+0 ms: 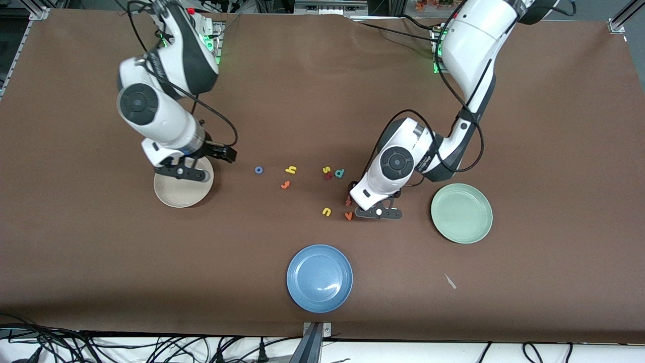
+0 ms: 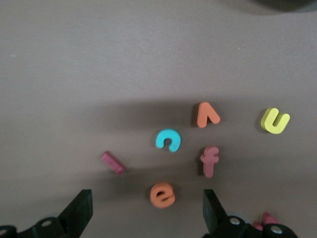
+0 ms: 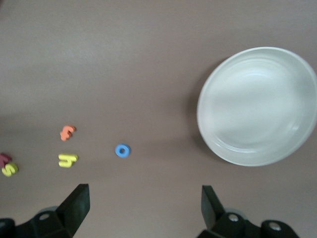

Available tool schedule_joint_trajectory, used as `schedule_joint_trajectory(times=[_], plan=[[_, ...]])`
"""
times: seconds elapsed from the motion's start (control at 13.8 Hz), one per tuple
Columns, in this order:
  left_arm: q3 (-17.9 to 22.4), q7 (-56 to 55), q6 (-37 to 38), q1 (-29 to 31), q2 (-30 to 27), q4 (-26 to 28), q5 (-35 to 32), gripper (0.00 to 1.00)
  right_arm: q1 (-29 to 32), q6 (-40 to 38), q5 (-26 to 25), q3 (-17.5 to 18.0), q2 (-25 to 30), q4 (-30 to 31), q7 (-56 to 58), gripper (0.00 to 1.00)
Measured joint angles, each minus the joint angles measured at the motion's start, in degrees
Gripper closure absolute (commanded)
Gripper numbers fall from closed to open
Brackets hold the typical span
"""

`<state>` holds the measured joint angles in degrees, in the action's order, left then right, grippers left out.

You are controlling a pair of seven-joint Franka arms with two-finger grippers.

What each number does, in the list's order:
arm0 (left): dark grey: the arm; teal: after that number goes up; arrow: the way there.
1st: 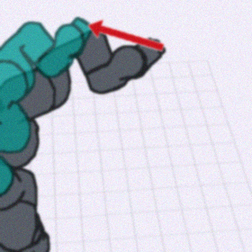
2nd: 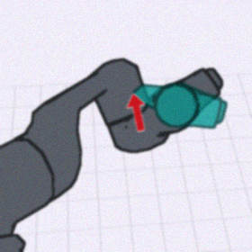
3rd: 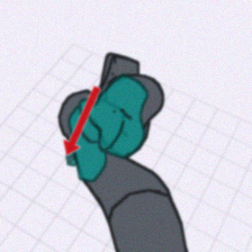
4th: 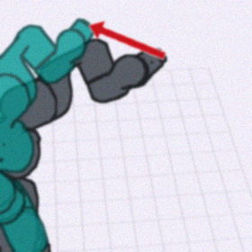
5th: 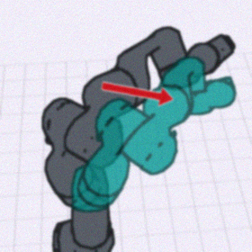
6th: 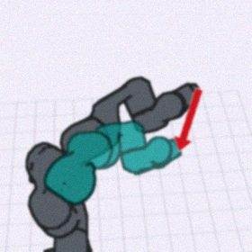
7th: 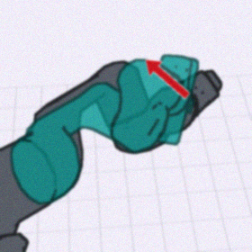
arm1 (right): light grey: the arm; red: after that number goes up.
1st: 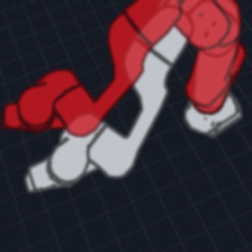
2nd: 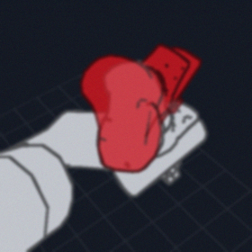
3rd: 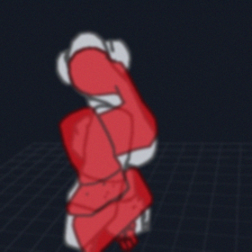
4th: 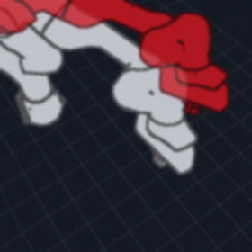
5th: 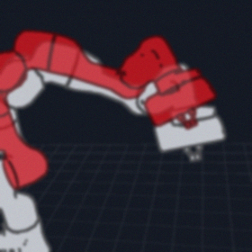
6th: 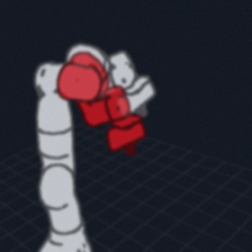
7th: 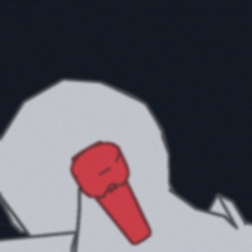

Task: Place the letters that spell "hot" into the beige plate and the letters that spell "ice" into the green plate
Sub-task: 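Move the left gripper to the orange e while the right gripper reaches the ring, then grasp the orange e and blue ring with the left and right grippers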

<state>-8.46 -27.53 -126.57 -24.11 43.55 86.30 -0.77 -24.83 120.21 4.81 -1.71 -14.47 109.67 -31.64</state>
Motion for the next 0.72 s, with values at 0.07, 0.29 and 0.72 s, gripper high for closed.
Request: schedule_joint_trajectory(times=[0.07,0.29,0.72], plan=[[0.00,-0.03,-0.75,-0.41,0.87,-0.01,0.00,0.26,-0.91,2.81,0.00,0.09,-1.03,0.91,-1.45,0.00],[0.00,-0.81,-0.91,-1.08,2.02,0.10,0.00,0.35,-1.84,11.36,0.02,1.47,-3.01,4.86,-4.98,0.00],[0.05,-6.27,-0.65,-1.73,2.09,1.09,0.00,0.49,-1.95,31.37,0.05,5.23,-7.06,15.18,-9.79,0.00]])
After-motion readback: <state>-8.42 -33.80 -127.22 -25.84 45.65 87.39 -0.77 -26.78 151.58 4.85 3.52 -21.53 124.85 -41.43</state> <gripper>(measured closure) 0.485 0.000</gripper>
